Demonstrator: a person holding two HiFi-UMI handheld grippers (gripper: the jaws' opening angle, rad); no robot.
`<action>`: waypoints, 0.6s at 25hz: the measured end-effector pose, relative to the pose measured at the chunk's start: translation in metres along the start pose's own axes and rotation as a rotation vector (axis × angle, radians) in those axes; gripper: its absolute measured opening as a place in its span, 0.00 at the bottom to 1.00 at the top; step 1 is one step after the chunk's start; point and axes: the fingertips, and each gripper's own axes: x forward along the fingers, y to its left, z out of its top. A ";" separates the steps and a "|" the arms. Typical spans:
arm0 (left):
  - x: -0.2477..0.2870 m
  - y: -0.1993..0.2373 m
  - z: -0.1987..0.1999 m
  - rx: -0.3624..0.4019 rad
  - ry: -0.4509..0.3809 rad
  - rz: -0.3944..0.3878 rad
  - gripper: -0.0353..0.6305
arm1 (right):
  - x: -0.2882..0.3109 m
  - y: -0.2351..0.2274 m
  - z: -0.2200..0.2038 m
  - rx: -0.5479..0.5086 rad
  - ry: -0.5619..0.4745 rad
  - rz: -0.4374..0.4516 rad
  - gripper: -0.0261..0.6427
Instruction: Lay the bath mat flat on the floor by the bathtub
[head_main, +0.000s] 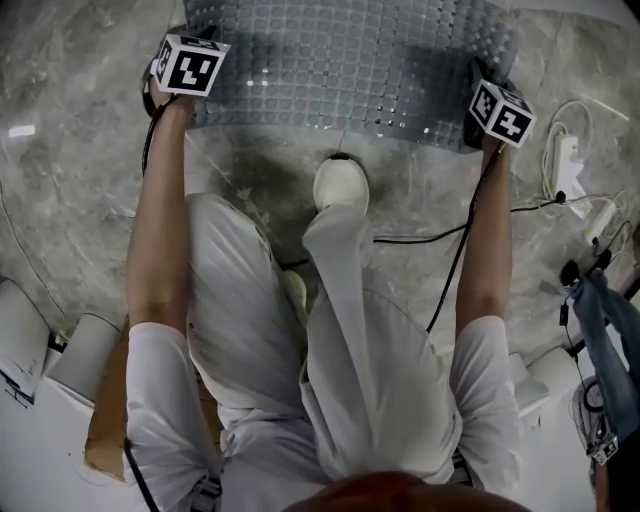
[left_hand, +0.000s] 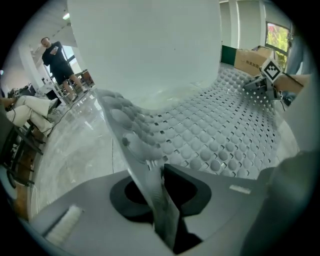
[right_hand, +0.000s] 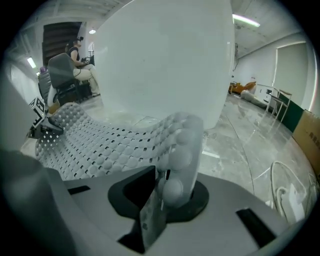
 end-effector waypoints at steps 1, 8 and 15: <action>0.001 0.003 -0.003 -0.007 0.002 0.004 0.15 | 0.002 -0.006 -0.001 0.014 -0.007 0.014 0.15; -0.001 0.027 -0.020 -0.208 -0.012 -0.007 0.31 | 0.006 -0.032 -0.015 0.285 -0.017 0.199 0.23; -0.005 0.033 -0.020 -0.276 -0.030 -0.012 0.32 | 0.006 -0.050 -0.034 0.407 0.028 0.313 0.22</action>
